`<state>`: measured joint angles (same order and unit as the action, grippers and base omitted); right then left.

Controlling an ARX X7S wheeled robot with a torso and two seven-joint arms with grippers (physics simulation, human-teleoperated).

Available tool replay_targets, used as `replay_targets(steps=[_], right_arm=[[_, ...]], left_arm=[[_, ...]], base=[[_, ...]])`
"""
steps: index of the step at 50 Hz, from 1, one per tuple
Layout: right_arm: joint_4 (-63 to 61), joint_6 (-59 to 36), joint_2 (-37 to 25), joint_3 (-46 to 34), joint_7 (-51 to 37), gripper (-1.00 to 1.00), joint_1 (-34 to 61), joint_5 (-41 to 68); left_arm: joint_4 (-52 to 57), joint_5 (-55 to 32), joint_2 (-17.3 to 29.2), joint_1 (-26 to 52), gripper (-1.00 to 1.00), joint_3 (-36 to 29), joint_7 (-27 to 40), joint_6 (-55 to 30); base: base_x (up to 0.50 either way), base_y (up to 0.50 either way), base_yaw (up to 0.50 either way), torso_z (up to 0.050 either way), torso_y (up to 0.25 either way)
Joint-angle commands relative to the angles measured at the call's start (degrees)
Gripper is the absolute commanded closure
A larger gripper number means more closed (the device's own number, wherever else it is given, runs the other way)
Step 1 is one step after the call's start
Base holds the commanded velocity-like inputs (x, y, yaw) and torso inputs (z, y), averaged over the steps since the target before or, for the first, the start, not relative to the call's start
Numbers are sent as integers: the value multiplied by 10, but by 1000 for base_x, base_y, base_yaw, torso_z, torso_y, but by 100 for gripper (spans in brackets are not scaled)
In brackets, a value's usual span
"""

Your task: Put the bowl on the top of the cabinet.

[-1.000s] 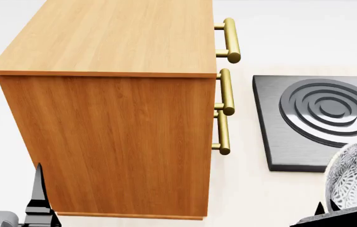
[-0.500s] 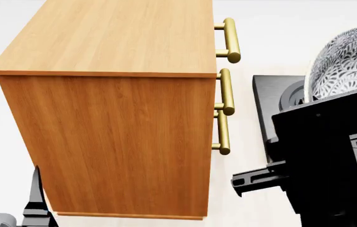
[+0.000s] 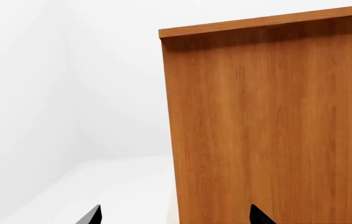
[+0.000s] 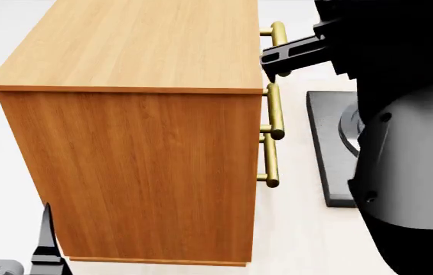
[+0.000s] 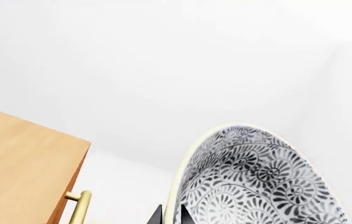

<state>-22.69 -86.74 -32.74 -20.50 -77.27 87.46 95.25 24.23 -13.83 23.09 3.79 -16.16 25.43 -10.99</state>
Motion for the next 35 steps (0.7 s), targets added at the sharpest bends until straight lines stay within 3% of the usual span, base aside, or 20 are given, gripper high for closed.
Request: replay_targets(steps=[1, 17, 27, 35], right_arm=[[71, 3, 32, -59, -29, 100, 115, 9], [157, 6, 109, -130, -21, 100, 227, 5], [223, 35, 142, -192, 119, 100, 280, -112], [246, 62, 143, -222, 174, 100, 282, -156]], left_arm=[[-2, 3, -1, 4, -100, -6, 0, -1], [-6, -1, 3, -3, -100, -4, 1, 5], [-2, 2, 3, 4, -100, -9, 4, -5], [6, 4, 4, 9, -100, -15, 4, -15]], base=[[0, 0, 0, 0, 0], [0, 0, 0, 0, 1], [0, 0, 0, 0, 0], [0, 0, 0, 0, 1]])
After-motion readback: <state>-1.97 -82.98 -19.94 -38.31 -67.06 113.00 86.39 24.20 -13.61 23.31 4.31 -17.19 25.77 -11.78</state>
